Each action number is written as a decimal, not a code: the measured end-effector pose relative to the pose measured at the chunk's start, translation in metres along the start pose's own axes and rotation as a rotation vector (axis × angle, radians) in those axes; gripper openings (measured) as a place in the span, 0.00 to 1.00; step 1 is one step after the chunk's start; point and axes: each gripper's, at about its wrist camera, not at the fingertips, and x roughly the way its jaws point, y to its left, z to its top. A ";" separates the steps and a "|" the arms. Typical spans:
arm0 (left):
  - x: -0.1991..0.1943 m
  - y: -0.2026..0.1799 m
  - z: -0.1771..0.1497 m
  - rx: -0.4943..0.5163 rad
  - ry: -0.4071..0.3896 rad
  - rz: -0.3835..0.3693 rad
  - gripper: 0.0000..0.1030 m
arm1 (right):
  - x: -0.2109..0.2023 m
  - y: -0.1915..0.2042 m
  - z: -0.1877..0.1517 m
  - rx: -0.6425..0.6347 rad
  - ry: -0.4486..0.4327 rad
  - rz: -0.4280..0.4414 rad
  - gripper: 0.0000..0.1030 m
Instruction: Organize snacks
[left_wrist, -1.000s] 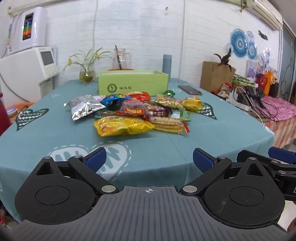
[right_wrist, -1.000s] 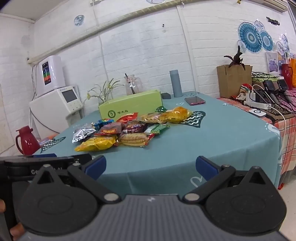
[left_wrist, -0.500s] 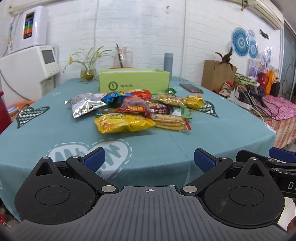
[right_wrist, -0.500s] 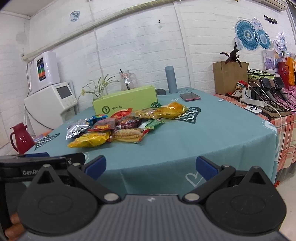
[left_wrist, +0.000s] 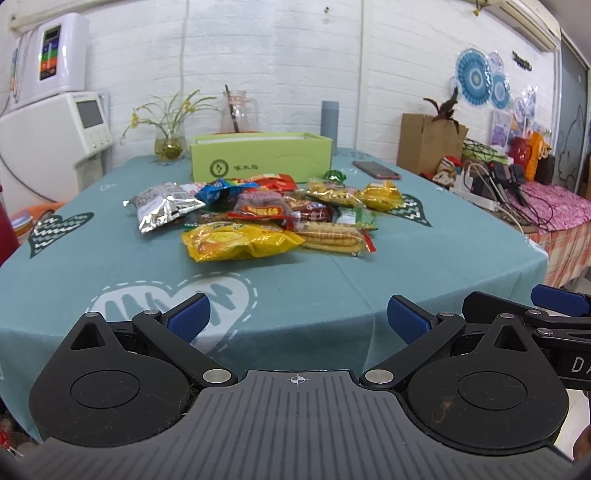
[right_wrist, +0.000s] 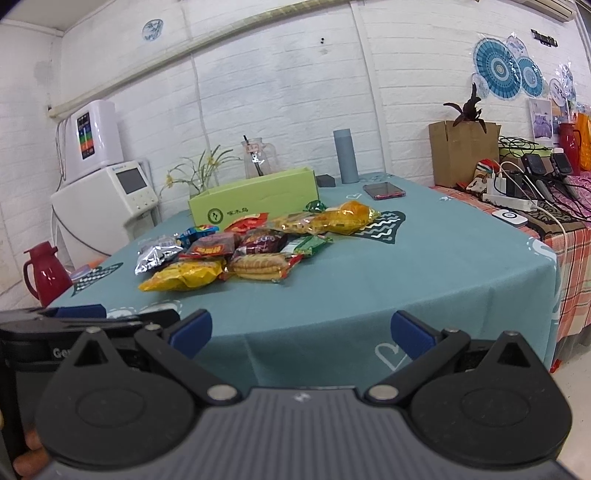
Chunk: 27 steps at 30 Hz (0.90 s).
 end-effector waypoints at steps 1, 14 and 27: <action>0.000 0.000 0.000 0.001 0.000 0.001 0.90 | 0.000 -0.001 0.000 -0.001 0.001 0.001 1.00; 0.005 0.001 -0.001 -0.003 0.013 0.001 0.90 | 0.002 0.000 -0.001 -0.003 0.012 0.002 1.00; 0.009 0.003 -0.005 -0.005 0.034 0.011 0.90 | 0.005 0.002 -0.003 -0.017 0.026 0.003 1.00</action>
